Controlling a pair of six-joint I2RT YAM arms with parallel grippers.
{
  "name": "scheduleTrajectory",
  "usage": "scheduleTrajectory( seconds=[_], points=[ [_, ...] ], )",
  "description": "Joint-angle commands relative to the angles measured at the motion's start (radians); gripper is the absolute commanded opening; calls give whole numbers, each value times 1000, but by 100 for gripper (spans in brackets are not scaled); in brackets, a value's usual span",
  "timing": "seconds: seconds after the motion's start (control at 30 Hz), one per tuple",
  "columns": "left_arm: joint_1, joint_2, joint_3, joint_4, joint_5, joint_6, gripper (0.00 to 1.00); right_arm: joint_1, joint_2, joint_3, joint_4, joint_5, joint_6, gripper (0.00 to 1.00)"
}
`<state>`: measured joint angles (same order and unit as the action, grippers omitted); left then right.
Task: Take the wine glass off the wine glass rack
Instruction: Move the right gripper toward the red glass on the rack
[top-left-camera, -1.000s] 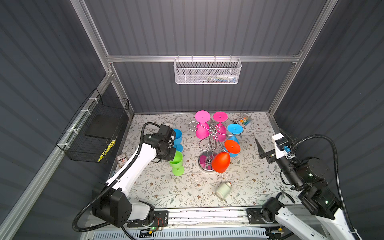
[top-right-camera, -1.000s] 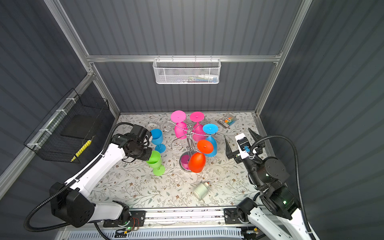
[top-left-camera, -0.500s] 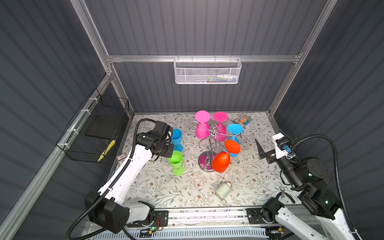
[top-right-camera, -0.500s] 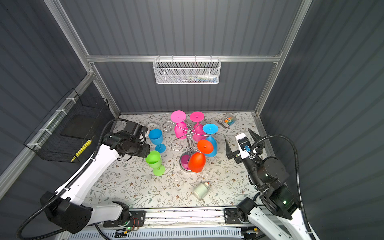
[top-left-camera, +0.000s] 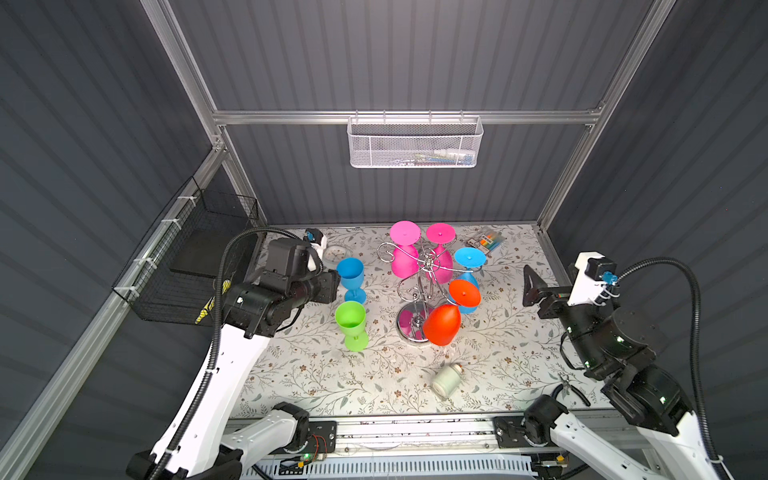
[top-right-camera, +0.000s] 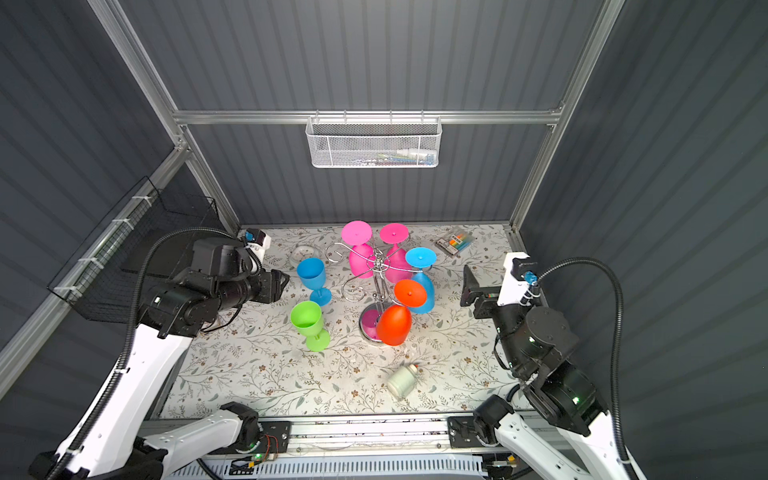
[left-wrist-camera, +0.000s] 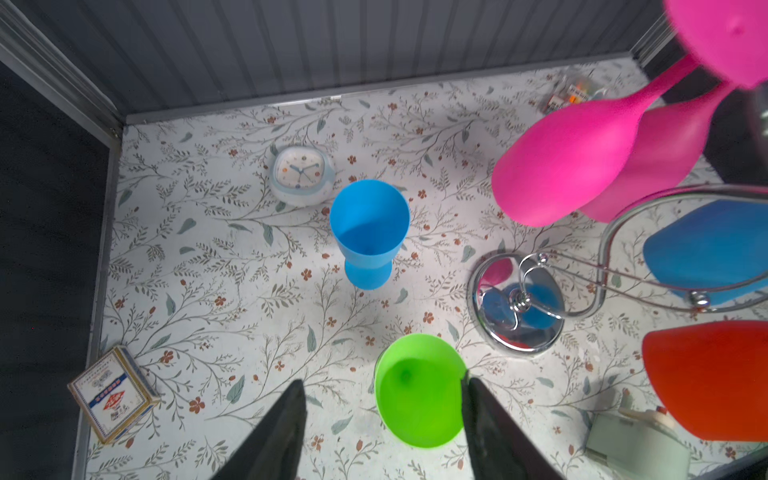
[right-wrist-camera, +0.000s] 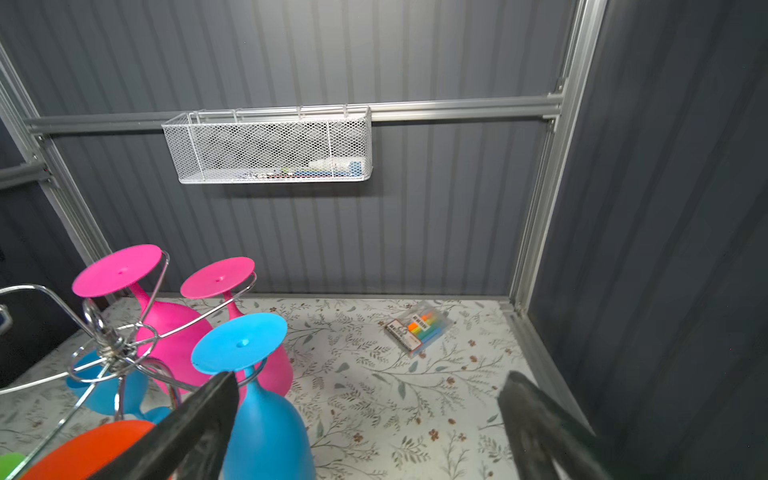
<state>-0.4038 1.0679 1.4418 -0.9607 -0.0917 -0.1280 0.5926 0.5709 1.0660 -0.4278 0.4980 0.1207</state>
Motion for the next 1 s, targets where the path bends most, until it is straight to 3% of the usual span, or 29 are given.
scheduleTrajectory(
  seconds=[0.0, 0.1, 0.23, 0.37, 0.47, 0.7, 0.97],
  points=[
    [8, -55, -50, 110, 17, -14, 63, -2, 68, 128, -186, -56, 274, 99],
    [8, -71, -68, 138, 18, -27, 63, -14, 117, 198, -252, -218, 356, 99],
    [8, -67, -73, 158, 48, -47, 63, -101, 144, 197, -236, -517, 499, 99],
    [8, -65, -80, 173, 68, -59, 63, -255, 140, 102, -127, -843, 681, 99],
    [8, -68, -81, 178, 73, -63, 63, -331, 116, -14, 2, -1017, 816, 99],
    [8, -79, -82, 178, 75, -64, 64, -379, 87, -156, 137, -1163, 958, 88],
    [8, -86, -93, 180, 75, -76, 64, -379, 77, -256, 205, -1228, 1041, 61]
  ],
)
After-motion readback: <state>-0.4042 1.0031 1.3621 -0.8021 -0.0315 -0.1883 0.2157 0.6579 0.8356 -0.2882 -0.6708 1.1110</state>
